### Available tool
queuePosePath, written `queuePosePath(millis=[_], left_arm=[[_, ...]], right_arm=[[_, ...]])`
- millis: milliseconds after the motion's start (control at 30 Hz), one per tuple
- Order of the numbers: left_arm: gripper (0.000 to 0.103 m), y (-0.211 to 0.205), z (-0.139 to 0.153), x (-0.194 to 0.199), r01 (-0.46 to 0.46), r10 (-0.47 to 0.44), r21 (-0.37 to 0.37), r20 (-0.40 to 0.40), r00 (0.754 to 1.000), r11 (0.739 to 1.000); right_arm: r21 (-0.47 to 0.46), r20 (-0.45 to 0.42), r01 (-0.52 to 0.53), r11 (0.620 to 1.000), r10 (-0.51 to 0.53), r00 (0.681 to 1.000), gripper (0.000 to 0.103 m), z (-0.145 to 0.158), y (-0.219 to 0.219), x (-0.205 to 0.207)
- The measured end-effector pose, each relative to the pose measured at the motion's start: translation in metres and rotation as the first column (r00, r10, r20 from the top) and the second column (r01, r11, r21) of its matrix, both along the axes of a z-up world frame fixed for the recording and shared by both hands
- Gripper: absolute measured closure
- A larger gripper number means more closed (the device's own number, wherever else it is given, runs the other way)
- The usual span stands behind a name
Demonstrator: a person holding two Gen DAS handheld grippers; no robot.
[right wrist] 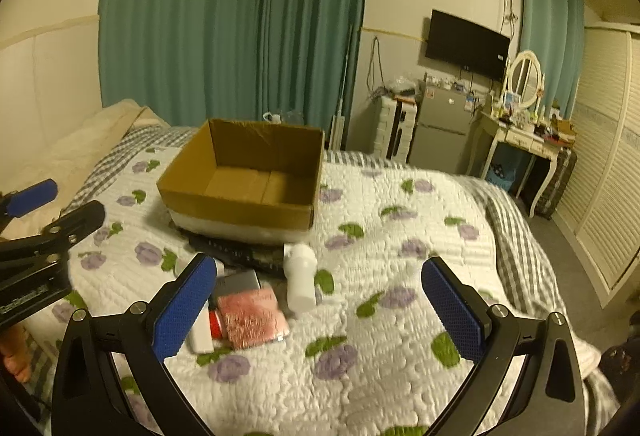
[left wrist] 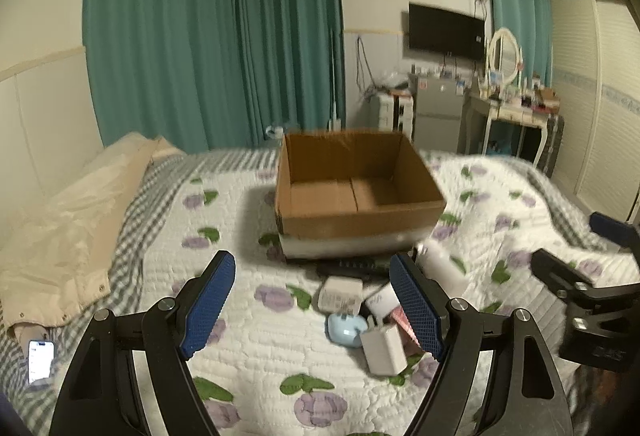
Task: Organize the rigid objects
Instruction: 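Grasp the white charger with the left gripper while the right grasps the pink card case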
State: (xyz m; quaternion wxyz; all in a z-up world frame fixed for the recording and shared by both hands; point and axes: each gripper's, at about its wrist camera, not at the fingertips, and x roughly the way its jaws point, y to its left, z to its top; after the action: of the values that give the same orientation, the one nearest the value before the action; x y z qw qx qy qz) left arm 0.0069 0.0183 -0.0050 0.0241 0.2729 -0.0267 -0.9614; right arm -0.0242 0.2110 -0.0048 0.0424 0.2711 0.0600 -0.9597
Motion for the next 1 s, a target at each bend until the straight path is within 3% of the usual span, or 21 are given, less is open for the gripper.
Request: queuePosePath(millis=[167, 367, 567, 633, 700, 933, 967, 1000], left_arm=[[0.023, 0.015, -0.046, -0.017, 0.033, -0.032, 0.000, 0.123, 0.992, 0.999], [0.024, 0.040, -0.102, -0.034, 0.100, -0.091, -0.022, 0.259, 0.962, 0.995], [0.025, 0.042, -0.120, -0.049, 0.110, -0.112, 0.023, 0.315, 0.942, 0.994], [0.036, 0.044, -0.126, -0.052, 0.138, -0.147, 0.052, 0.340, 0.929, 0.989], [0.054, 0.045, -0.128, -0.052, 0.169, -0.187, 0.081, 0.350, 0.918, 0.982], [0.064, 0.034, -0.116, -0.042, 0.180, -0.196, 0.079, 0.334, 0.922, 0.981], [0.074, 0.032, -0.112, -0.040, 0.175, -0.188, 0.069, 0.325, 0.927, 0.982], [0.078, 0.028, -0.107, -0.039, 0.167, -0.179, 0.066, 0.316, 0.931, 0.984]], right_arm=[[0.018, 0.069, 0.028, 0.999, -0.030, 0.997, 0.000, -0.023, 0.010, -0.005], [-0.008, 0.118, 0.038, 0.999, -0.037, 0.992, 0.000, -0.039, 0.015, -0.018], [0.001, 0.160, 0.027, 1.000, -0.027, 0.987, 0.000, -0.053, 0.008, -0.027], [0.008, 0.169, 0.023, 1.000, -0.024, 0.985, 0.000, -0.057, 0.006, -0.029], [0.016, 0.179, 0.020, 1.000, -0.022, 0.984, 0.000, -0.060, 0.003, -0.030], [0.036, 0.176, 0.014, 0.999, -0.020, 0.984, 0.000, -0.061, -0.002, -0.029], [0.038, 0.175, 0.013, 0.999, -0.019, 0.984, 0.000, -0.062, -0.002, -0.030], [0.039, 0.174, 0.009, 0.999, -0.016, 0.985, 0.000, -0.062, -0.003, -0.030]])
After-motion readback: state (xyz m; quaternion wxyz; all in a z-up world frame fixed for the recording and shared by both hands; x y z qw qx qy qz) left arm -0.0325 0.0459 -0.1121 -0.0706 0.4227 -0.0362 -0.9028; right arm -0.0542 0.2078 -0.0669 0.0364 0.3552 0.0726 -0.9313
